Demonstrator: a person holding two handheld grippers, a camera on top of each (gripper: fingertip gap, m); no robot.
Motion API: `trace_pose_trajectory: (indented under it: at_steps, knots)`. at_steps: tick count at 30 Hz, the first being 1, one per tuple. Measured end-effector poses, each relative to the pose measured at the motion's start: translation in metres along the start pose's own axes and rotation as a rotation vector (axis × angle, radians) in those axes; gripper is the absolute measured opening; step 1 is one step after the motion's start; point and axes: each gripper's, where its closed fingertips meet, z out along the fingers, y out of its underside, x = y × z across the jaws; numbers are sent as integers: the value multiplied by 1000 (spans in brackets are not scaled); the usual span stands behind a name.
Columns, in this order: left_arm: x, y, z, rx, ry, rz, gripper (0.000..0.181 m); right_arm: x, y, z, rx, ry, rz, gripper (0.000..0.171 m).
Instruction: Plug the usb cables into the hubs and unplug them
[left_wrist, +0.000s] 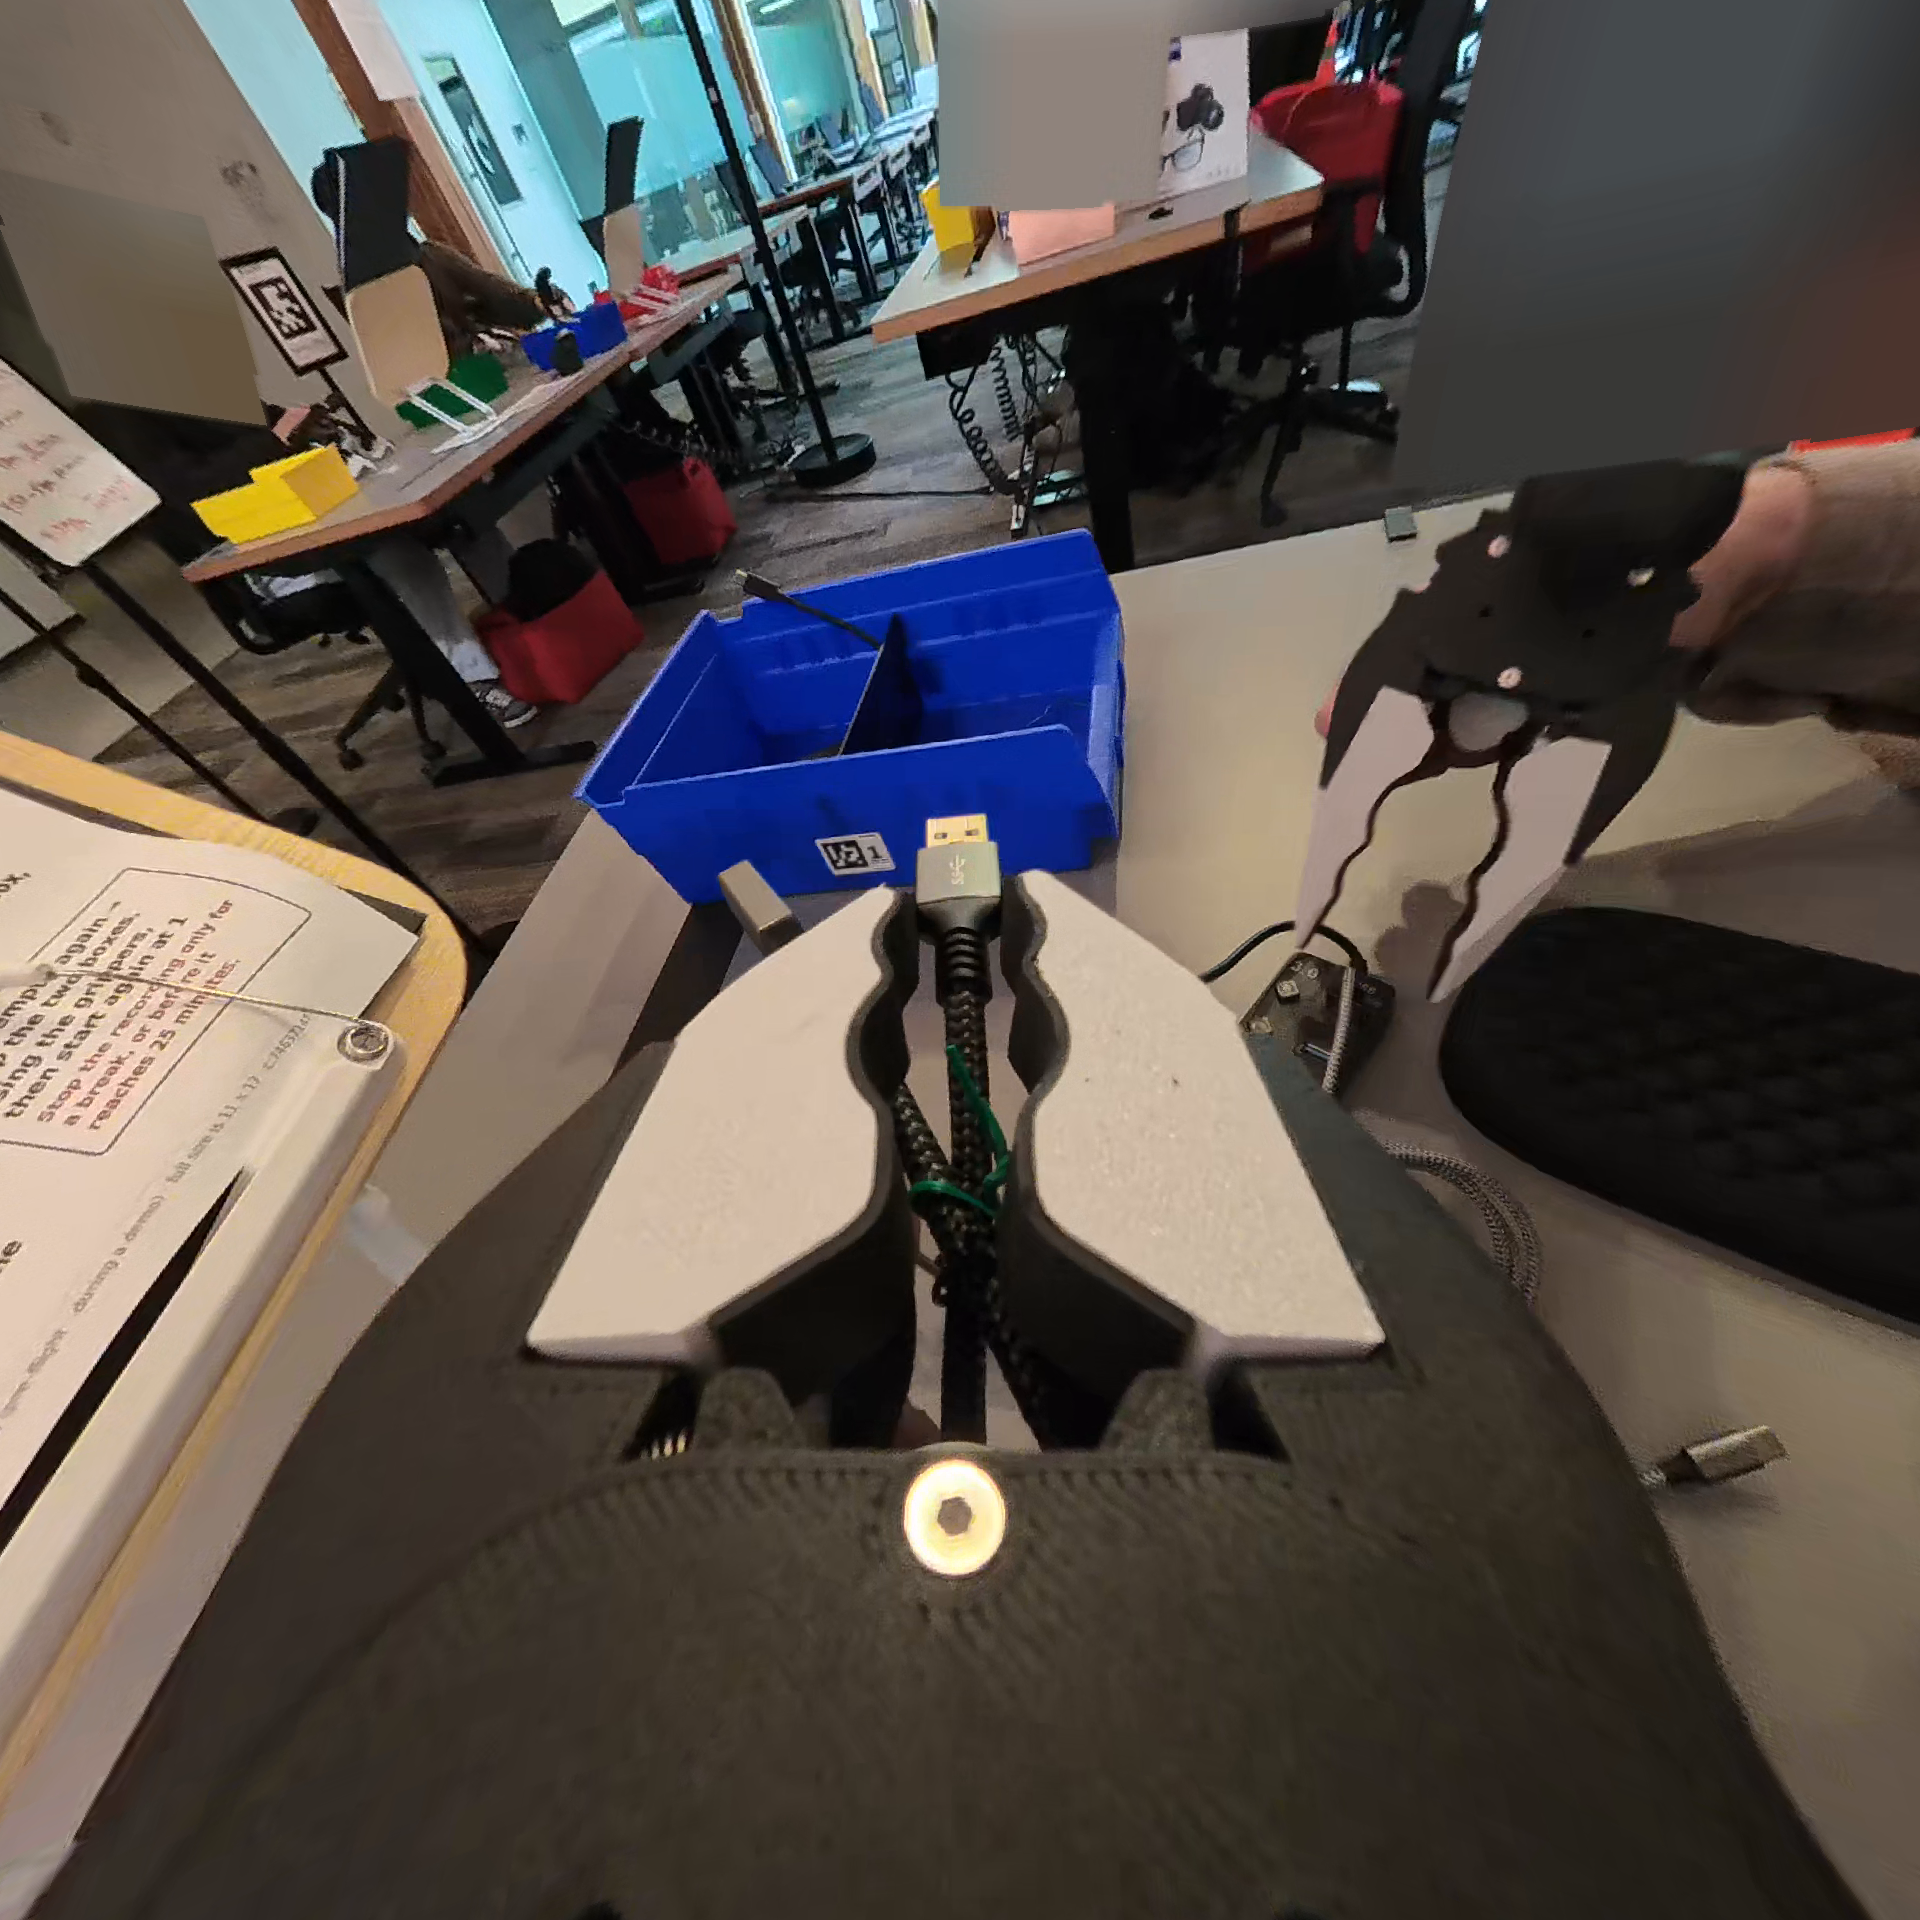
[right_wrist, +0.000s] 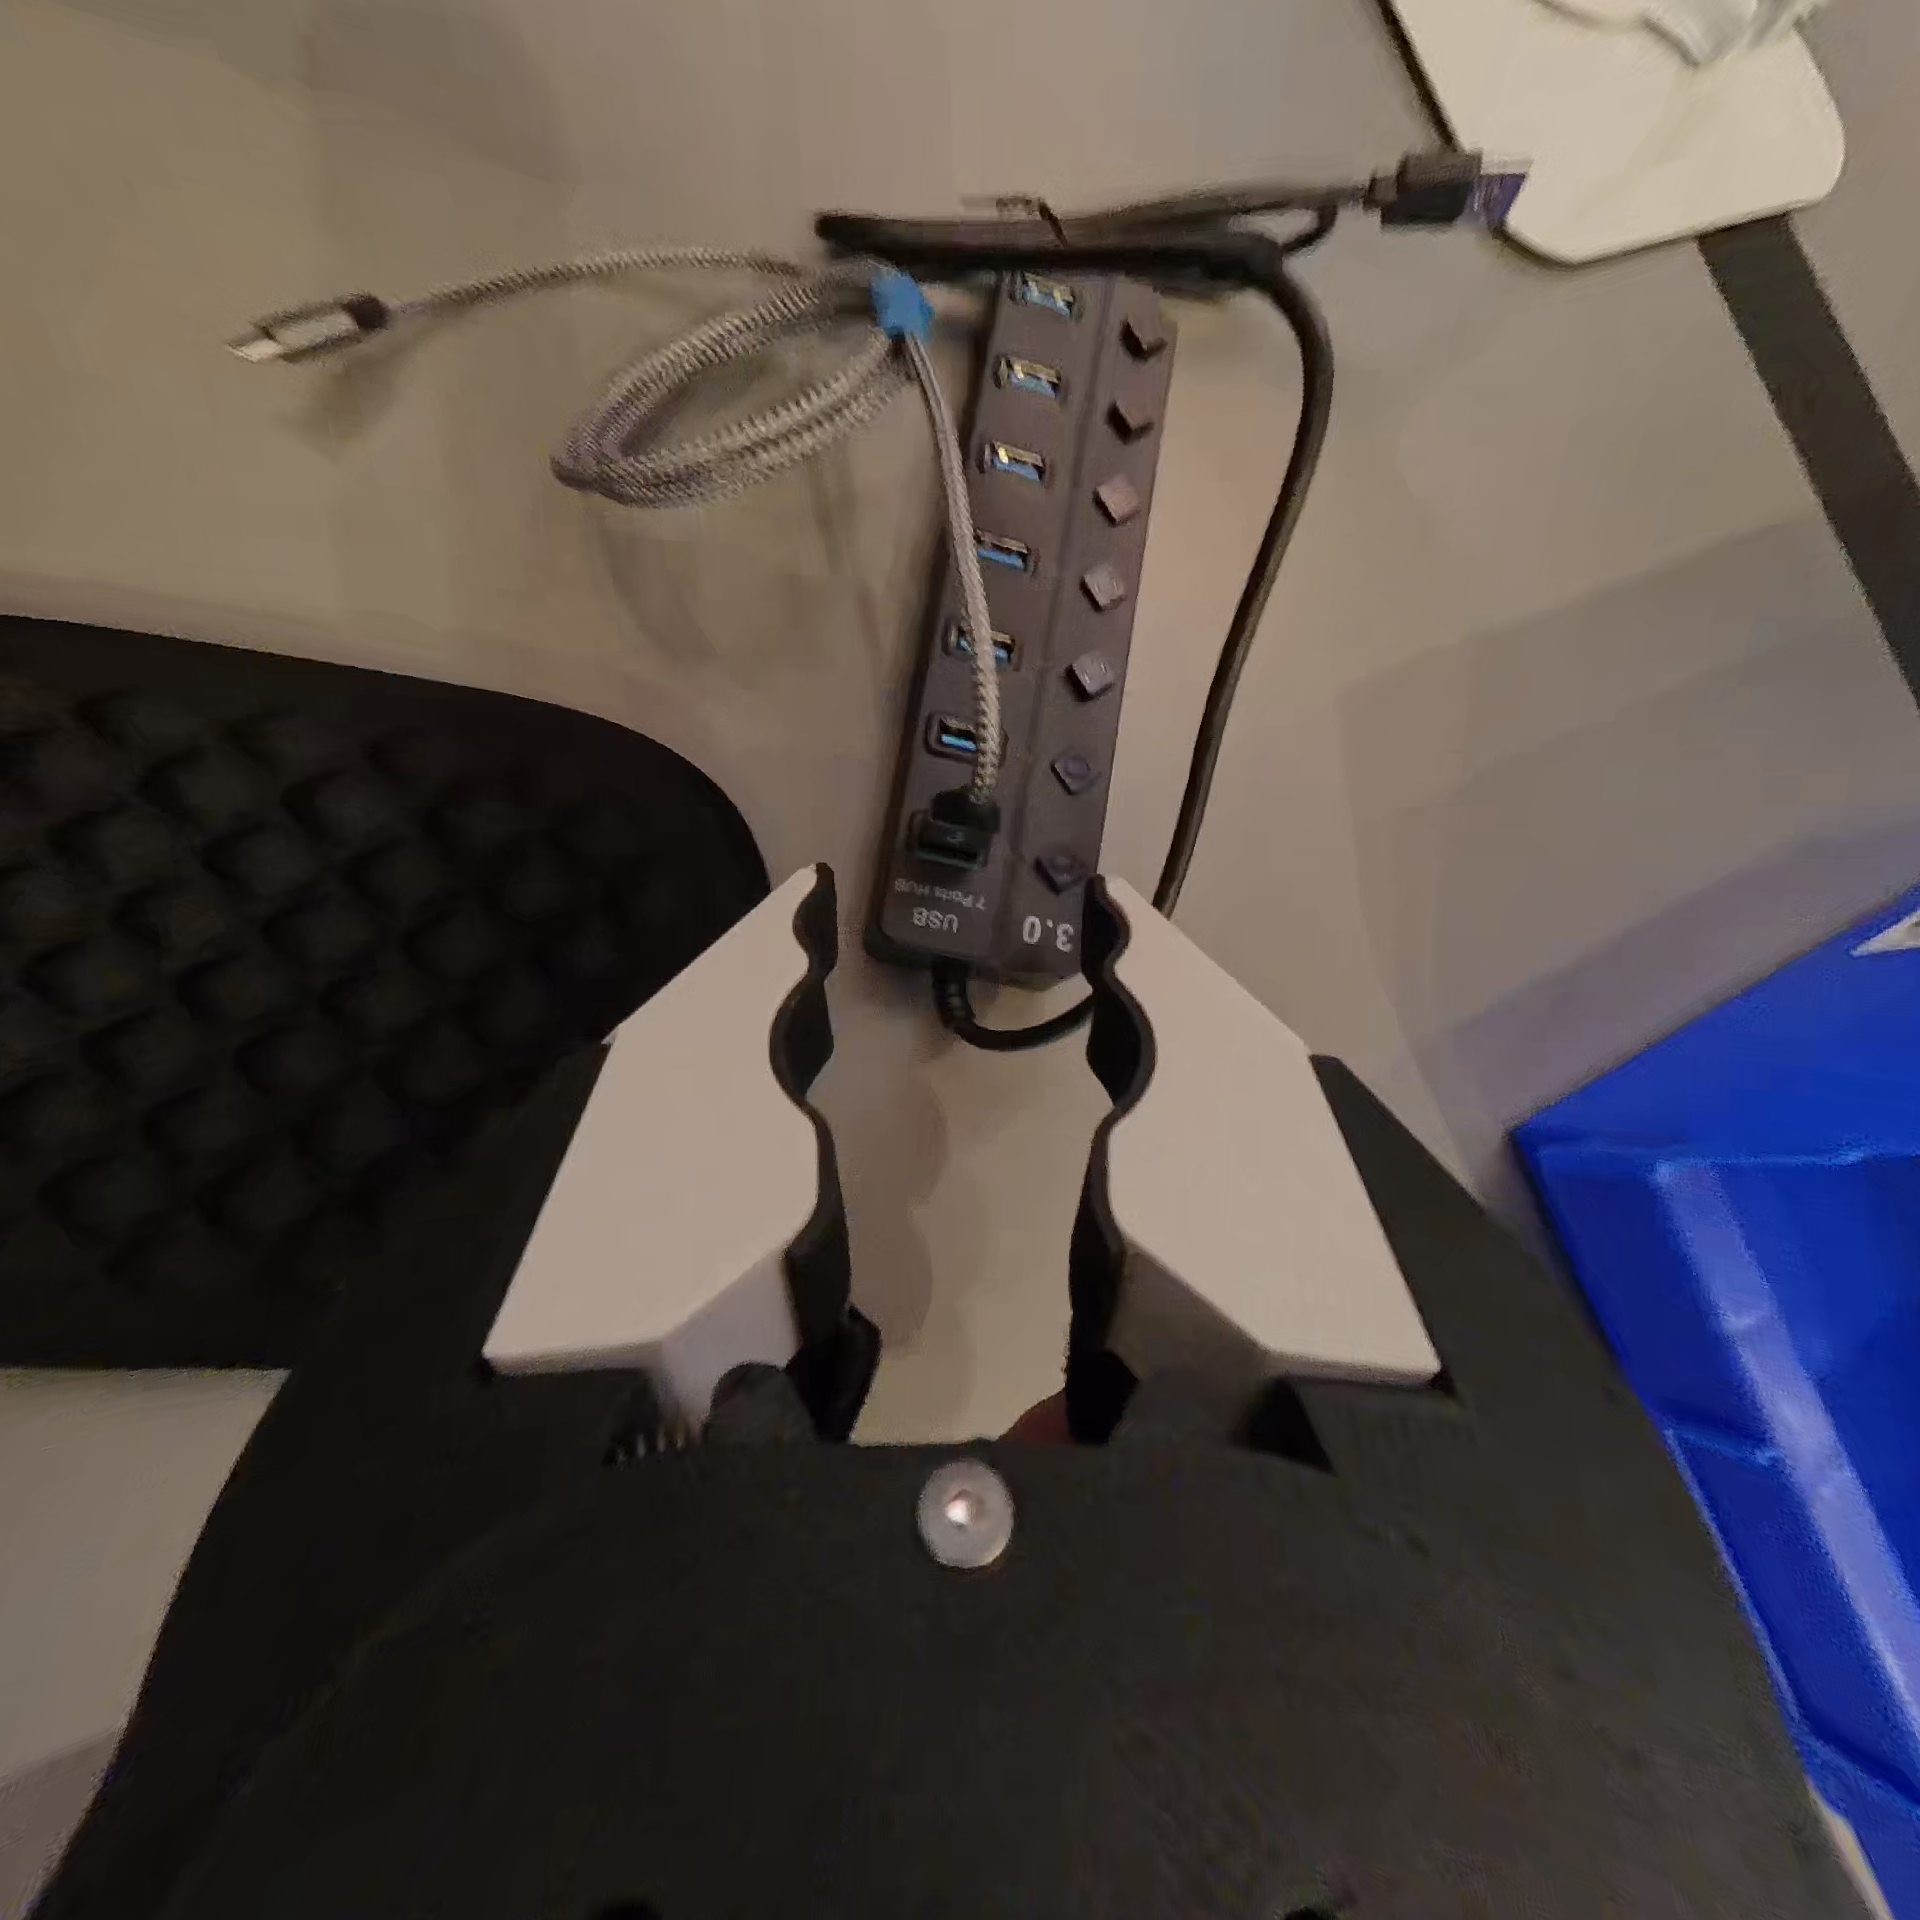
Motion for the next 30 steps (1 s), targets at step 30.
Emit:
trace_pose_trajectory:
  at_steps: [30]
  knots:
    - [21, 3, 8, -13, 84, 45, 16, 51, -26, -46, 128, -75, 10, 49]
